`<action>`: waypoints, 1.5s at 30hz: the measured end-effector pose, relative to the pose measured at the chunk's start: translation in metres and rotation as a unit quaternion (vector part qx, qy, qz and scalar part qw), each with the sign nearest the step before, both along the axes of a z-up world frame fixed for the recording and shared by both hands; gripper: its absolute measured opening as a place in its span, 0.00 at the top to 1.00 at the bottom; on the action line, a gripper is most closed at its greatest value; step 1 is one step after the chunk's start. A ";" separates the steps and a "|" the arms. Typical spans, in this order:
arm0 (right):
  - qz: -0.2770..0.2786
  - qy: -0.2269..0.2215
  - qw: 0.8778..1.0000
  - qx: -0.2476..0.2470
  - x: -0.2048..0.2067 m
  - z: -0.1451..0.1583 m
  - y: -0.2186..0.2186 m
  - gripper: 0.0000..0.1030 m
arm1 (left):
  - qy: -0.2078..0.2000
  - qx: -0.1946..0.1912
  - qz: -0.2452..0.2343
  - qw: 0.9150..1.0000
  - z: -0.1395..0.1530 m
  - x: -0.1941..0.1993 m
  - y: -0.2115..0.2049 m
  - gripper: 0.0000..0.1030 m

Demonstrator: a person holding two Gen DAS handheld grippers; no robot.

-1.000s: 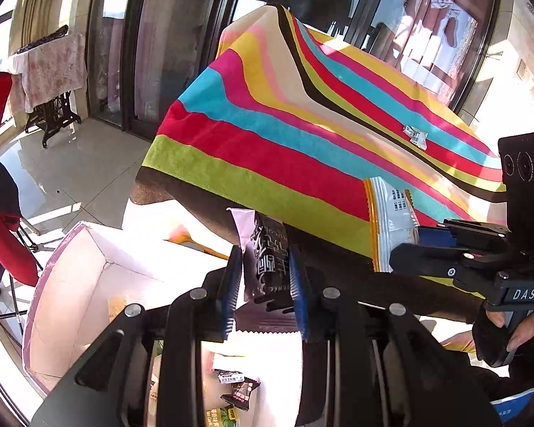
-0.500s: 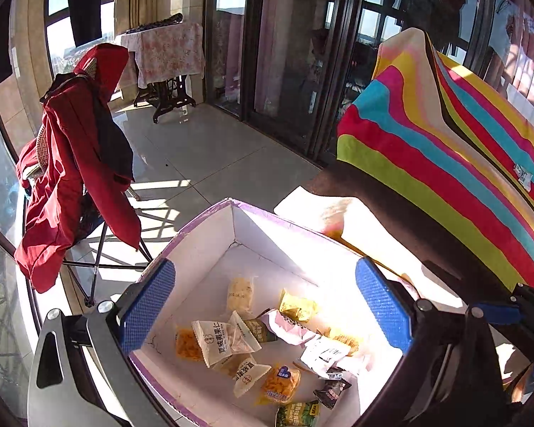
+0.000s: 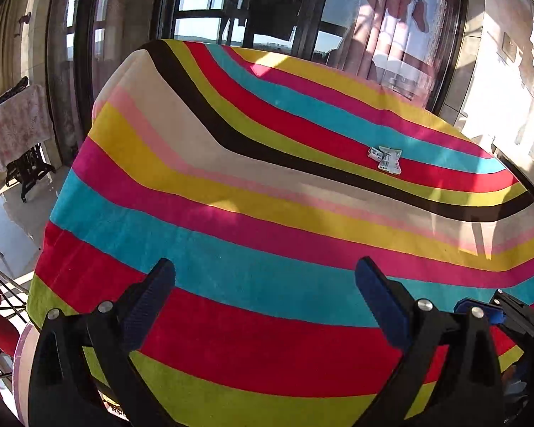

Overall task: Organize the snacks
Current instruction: 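Move both open tools back over the last snacks, then grasp the green-edged white snack bag with the right tool and lift it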

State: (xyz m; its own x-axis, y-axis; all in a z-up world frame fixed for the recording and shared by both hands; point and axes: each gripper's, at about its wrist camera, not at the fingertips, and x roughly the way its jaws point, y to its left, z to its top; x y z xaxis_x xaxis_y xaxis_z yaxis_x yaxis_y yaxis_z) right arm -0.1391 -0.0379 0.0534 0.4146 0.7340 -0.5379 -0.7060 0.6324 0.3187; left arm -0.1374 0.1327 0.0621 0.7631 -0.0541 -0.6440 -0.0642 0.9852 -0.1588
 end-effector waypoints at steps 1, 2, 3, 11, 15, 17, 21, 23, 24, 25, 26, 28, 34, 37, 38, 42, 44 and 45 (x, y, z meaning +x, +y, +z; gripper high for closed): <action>-0.036 0.009 0.999 -0.010 0.016 -0.001 -0.016 0.15 | 0.009 0.002 -0.013 1.000 -0.004 0.019 -0.014 0.02; -0.068 0.019 0.997 -0.020 0.032 -0.003 -0.030 0.15 | 0.019 -0.001 -0.025 1.000 -0.008 0.039 -0.027 0.02; -0.101 0.027 0.994 -0.029 0.048 -0.005 -0.045 0.15 | 0.028 -0.005 -0.038 0.999 -0.011 0.056 -0.039 0.02; -0.195 -0.080 0.961 -0.178 0.166 -0.018 -0.093 0.15 | 0.052 0.064 -0.079 0.993 -0.036 0.162 -0.119 0.02; -0.149 -0.126 0.946 -0.258 0.225 -0.028 -0.085 0.15 | 0.069 0.092 -0.098 0.989 -0.045 0.191 -0.133 0.02; -0.124 -0.142 0.944 -0.272 0.248 -0.027 -0.076 0.15 | 0.088 0.082 -0.107 0.987 -0.050 0.203 -0.133 0.02; -0.062 -0.161 0.932 -0.318 0.287 -0.030 -0.052 0.15 | 0.127 0.079 -0.111 0.983 -0.061 0.215 -0.133 0.02; -0.018 -0.170 0.920 -0.353 0.299 -0.038 -0.040 0.15 | 0.129 0.095 -0.113 0.981 -0.061 0.213 -0.139 0.02; 0.008 -0.171 0.913 -0.372 0.305 -0.042 -0.035 0.15 | 0.129 0.095 -0.114 0.981 -0.060 0.213 -0.139 0.02; 0.025 -0.172 0.904 -0.390 0.312 -0.048 -0.032 0.15 | 0.129 0.093 -0.114 0.981 -0.060 0.212 -0.139 0.02; 0.035 -0.169 0.898 -0.404 0.320 -0.053 -0.031 0.15 | 0.129 0.093 -0.114 0.981 -0.059 0.212 -0.139 0.02; 0.054 -0.144 0.908 -0.391 0.337 -0.055 -0.037 0.12 | 0.130 0.094 -0.114 0.981 -0.058 0.211 -0.140 0.02; 0.051 -0.077 0.941 -0.325 0.354 -0.061 -0.062 0.70 | 0.129 0.093 -0.115 0.981 -0.055 0.209 -0.140 0.02; 0.015 -0.085 0.946 -0.312 0.339 -0.065 -0.072 0.78 | 0.129 0.094 -0.114 0.981 -0.056 0.213 -0.142 0.01; 0.006 -0.083 0.950 -0.302 0.331 -0.067 -0.077 0.79 | 0.129 0.094 -0.114 0.981 -0.056 0.213 -0.142 0.01; -0.008 -0.074 0.955 -0.288 0.305 -0.062 -0.091 0.80 | 0.129 0.094 -0.113 0.981 -0.058 0.215 -0.143 0.01; -0.005 -0.064 0.955 -0.289 0.291 -0.062 -0.095 0.80 | 0.129 0.094 -0.113 0.981 -0.058 0.215 -0.142 0.01; -0.001 -0.059 0.955 -0.289 0.283 -0.061 -0.095 0.80 | 0.129 0.094 -0.114 0.981 -0.058 0.215 -0.142 0.01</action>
